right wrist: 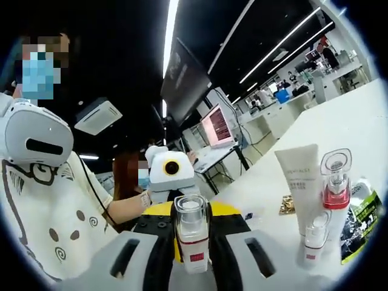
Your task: Arrange the skincare products in the storage area until every visible bottle or jar stands upright without overlapping.
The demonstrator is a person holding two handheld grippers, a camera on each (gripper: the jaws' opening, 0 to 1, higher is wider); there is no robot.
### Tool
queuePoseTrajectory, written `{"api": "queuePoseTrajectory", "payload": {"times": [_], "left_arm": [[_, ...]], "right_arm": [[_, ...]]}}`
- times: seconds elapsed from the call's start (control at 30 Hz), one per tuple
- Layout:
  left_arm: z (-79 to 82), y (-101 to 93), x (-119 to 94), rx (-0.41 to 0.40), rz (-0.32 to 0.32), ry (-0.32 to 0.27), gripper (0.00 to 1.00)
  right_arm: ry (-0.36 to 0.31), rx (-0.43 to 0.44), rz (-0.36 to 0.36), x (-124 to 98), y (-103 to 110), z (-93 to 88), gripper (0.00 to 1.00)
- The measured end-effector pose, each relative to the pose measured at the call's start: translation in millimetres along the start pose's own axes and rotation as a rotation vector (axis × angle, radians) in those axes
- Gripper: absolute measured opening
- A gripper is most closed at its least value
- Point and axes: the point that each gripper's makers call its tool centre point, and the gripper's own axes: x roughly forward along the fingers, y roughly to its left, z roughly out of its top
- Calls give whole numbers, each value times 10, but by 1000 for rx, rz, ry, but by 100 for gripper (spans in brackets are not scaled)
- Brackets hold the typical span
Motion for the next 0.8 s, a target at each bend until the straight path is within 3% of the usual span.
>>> {"api": "queuePoseTrajectory", "payload": {"times": [0.1,0.2,0.27,0.33,0.4,0.6,0.77,0.8], "left_arm": [[15,96,12,28,49,-16,16],[-9,214,9,66,114,8,17],[-22,301,11,79,182,29,19],[-9,391,9,56,245,30,19],[-13,483,9,81,311,57,19],[52,543,148,144,436,86,23],[52,731,76,175,566,112,20],[53,731,91,178,569,112,20]], "right_arm": [[-11,-24,-57,4,-102,23,19],[3,-28,-138,14,-215,9,19],[3,-29,-205,11,-314,9,19],[-3,1,-318,-28,-453,18,18],[-4,-28,-384,-57,-536,32,18],[-43,-21,-486,-116,-652,81,18],[-65,-21,-556,-108,-728,92,19],[-70,-30,-565,-104,-735,98,19]]}}
